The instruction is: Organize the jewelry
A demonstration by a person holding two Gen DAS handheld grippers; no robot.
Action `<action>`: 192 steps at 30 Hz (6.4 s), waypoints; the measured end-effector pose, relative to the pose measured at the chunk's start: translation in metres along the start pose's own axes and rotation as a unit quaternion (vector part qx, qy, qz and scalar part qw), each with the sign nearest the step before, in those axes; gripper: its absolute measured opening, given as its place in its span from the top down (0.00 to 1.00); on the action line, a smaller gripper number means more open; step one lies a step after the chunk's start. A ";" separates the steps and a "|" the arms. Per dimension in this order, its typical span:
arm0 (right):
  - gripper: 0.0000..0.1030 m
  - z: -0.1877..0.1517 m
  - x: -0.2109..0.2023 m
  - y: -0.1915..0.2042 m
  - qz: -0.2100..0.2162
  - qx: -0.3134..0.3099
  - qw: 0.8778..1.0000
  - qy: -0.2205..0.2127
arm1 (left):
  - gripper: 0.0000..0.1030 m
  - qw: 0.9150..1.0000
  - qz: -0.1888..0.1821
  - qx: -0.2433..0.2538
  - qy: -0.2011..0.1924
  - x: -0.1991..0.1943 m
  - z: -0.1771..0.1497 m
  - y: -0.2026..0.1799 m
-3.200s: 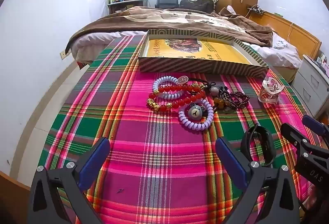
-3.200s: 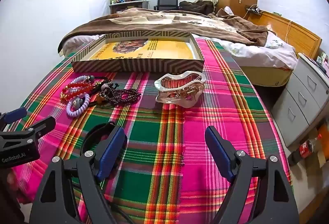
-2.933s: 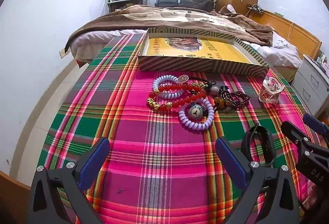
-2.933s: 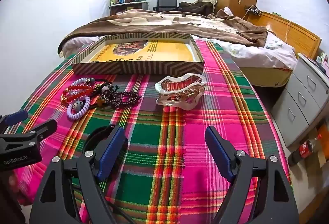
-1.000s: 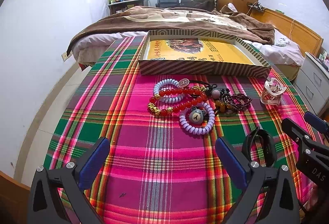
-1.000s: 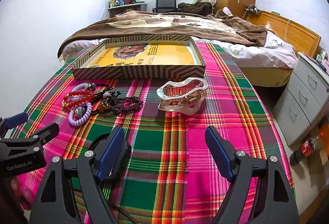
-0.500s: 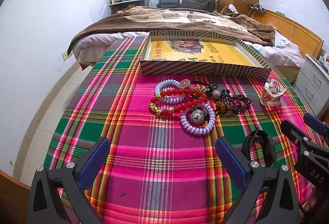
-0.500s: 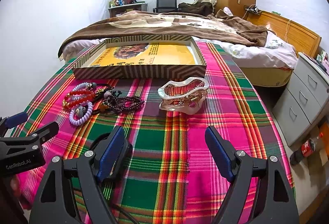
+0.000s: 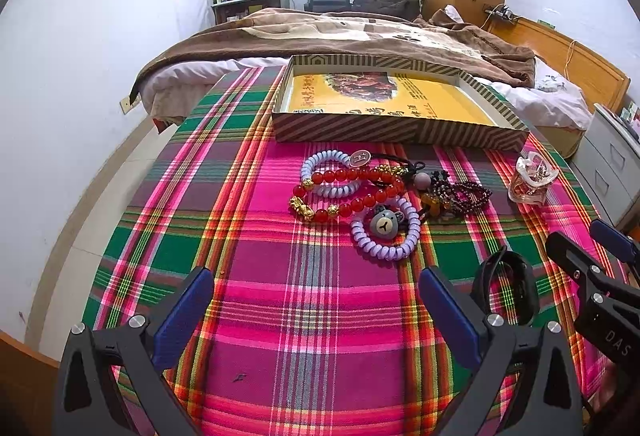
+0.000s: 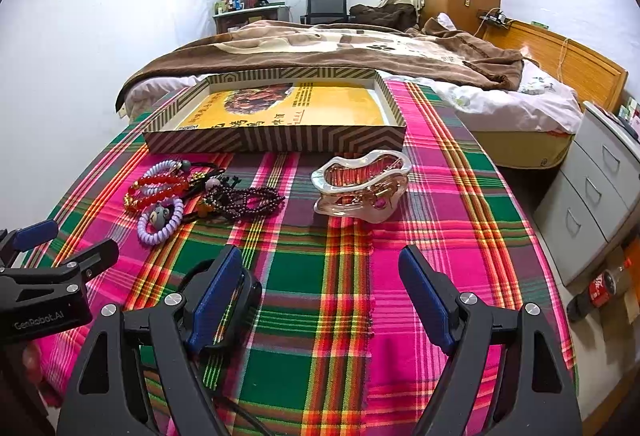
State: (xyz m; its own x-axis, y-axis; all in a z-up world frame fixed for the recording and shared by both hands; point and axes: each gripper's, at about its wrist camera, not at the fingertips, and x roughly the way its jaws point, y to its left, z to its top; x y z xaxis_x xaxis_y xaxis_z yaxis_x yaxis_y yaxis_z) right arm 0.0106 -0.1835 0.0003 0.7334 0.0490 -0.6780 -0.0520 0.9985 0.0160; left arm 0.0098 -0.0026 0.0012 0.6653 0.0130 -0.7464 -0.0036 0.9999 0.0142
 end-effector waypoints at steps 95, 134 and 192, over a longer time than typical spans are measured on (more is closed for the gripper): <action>0.86 0.021 0.035 -0.030 0.079 0.025 0.996 0.019 | 0.91 0.996 -0.071 0.049 0.038 0.073 0.052 0.017; 0.86 0.087 0.011 -0.036 0.060 -0.008 0.998 -0.037 | 0.91 0.987 -0.129 0.049 -0.086 -0.002 0.128 0.011; 0.86 0.189 0.226 -0.067 0.022 -0.037 0.990 0.138 | 0.79 0.993 -0.087 0.044 0.065 0.208 0.210 0.004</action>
State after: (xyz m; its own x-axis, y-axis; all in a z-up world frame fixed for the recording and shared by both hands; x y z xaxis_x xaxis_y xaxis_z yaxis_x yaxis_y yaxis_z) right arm 0.3083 -0.2351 -0.0152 0.5176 0.0743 -0.8524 -0.1362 0.9907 0.0037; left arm 0.3050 0.0025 -0.0148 0.5486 -0.1526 -0.8220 0.1719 0.9828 -0.0678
